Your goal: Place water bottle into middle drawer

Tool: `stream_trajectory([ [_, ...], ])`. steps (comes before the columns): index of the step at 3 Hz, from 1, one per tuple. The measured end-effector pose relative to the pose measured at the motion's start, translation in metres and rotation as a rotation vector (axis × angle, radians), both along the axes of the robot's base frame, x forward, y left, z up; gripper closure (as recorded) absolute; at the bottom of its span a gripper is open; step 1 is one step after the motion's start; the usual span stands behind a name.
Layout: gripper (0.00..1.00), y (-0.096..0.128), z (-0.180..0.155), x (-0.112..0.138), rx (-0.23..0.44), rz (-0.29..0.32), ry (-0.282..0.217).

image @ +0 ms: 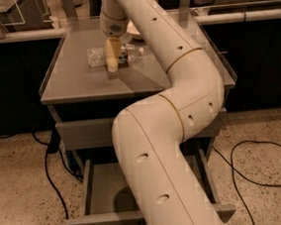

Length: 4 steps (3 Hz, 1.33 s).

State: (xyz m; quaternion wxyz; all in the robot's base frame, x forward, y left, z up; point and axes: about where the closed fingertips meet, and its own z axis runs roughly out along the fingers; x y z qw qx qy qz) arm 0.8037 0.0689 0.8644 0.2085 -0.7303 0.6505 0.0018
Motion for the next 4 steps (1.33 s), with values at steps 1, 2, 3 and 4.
stream_trajectory([
  [1, 0.00, 0.001, -0.003, -0.002, -0.015, -0.009, 0.013],
  [2, 0.00, 0.025, -0.004, -0.008, -0.075, -0.002, 0.027],
  [3, 0.00, 0.025, -0.004, -0.008, -0.075, -0.002, 0.027],
  [4, 0.00, 0.022, -0.009, -0.001, -0.056, -0.030, 0.020],
])
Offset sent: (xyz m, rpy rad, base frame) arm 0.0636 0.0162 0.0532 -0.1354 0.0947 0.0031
